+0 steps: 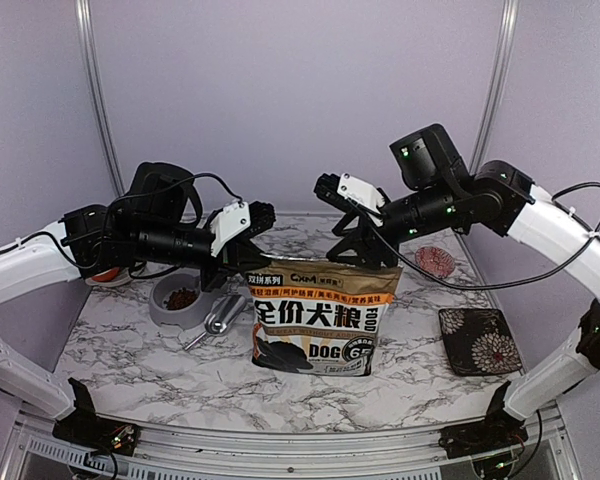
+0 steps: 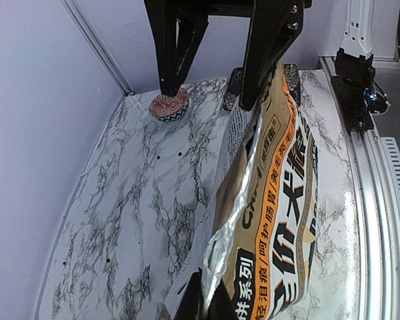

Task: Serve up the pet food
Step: Press the seal on the pet food bag.

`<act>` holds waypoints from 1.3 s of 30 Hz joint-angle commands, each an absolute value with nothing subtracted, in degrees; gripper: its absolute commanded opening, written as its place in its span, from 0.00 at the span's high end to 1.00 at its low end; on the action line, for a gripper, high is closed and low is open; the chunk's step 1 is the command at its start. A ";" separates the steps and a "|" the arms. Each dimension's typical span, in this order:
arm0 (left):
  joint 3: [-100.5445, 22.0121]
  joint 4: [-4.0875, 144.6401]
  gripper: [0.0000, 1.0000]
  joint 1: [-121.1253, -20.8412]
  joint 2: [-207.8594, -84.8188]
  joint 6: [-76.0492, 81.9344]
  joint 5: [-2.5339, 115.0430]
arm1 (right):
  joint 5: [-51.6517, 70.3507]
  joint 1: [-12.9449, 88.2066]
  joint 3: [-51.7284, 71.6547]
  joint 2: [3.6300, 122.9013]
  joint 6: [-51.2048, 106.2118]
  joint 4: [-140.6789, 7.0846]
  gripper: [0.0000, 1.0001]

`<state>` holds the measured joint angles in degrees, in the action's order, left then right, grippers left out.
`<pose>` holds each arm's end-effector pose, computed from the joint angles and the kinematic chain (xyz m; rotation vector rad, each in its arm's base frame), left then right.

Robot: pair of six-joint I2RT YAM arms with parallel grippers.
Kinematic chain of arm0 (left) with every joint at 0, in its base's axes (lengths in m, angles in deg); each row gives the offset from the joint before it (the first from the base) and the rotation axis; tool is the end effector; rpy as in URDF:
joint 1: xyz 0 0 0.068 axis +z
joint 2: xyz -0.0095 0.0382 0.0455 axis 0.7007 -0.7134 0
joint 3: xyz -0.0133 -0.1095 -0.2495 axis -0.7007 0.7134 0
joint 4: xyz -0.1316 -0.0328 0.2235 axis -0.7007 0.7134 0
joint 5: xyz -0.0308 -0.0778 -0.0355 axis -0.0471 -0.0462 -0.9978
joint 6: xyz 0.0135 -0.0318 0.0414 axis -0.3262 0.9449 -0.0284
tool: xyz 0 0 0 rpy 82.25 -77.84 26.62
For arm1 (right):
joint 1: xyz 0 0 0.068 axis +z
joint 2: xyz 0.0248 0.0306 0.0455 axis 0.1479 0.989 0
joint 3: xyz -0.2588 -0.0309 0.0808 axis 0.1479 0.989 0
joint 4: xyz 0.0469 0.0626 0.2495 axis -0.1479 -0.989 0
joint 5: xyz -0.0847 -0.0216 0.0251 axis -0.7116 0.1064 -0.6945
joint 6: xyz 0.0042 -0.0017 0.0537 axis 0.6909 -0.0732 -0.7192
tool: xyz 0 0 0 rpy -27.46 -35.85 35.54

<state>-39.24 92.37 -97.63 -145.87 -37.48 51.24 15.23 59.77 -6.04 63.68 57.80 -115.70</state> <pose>0.1729 -0.2443 0.3743 1.4185 1.3981 -0.5036 0.1785 0.2358 0.4080 -1.4888 1.7379 0.5225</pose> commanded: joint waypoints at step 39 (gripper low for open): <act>-41.34 89.81 1.00 -93.52 -144.53 -33.64 49.40 | 13.83 62.66 -12.53 69.20 55.36 -120.87 1.00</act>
